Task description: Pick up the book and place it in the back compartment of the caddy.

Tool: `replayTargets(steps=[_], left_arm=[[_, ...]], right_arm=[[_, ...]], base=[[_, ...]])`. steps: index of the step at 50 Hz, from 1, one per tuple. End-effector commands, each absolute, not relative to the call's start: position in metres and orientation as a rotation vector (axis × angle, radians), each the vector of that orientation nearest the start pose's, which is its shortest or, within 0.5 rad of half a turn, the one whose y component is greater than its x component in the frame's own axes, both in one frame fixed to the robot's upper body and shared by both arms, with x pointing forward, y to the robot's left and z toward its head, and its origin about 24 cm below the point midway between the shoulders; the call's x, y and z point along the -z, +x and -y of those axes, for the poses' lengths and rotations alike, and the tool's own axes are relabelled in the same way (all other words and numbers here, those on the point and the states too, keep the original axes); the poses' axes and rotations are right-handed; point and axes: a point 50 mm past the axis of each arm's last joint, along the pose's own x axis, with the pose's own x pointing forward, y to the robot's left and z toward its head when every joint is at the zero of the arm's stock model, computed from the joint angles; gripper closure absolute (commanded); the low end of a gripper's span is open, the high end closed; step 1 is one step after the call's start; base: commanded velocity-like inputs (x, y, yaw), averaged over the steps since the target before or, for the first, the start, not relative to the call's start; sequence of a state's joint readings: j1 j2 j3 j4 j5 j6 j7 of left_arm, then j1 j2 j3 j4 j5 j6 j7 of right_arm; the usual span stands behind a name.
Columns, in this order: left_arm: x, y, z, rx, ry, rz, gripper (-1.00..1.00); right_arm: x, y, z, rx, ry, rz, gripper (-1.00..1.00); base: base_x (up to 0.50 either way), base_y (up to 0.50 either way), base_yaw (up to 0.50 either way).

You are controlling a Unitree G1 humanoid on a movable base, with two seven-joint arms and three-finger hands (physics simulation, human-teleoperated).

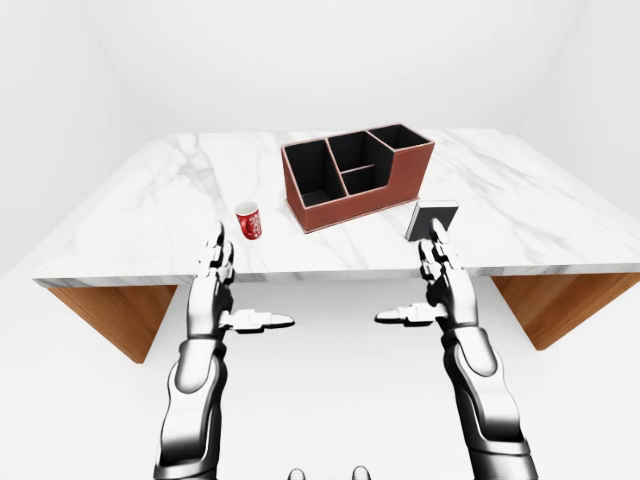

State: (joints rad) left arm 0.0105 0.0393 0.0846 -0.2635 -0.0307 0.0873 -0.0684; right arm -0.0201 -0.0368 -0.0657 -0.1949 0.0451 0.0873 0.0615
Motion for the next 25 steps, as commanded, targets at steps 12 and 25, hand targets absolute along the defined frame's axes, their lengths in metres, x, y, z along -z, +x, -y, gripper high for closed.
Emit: replayTargets(steps=[12, 25], left_arm=[[-0.132, 0.242, -0.185, -0.038, 0.048, 0.332, -1.0], [-0.128, 0.242, -0.184, -0.034, 0.05, 0.316, -1.0]], right_arm=[[-0.125, 0.243, 0.176, -0.029, -0.018, 0.308, -1.0], [-0.13, 0.238, 0.175, -0.045, -0.06, 0.327, -1.0]], base=[[0.0, 0.0, 0.0], [0.44, 0.0, 0.0]])
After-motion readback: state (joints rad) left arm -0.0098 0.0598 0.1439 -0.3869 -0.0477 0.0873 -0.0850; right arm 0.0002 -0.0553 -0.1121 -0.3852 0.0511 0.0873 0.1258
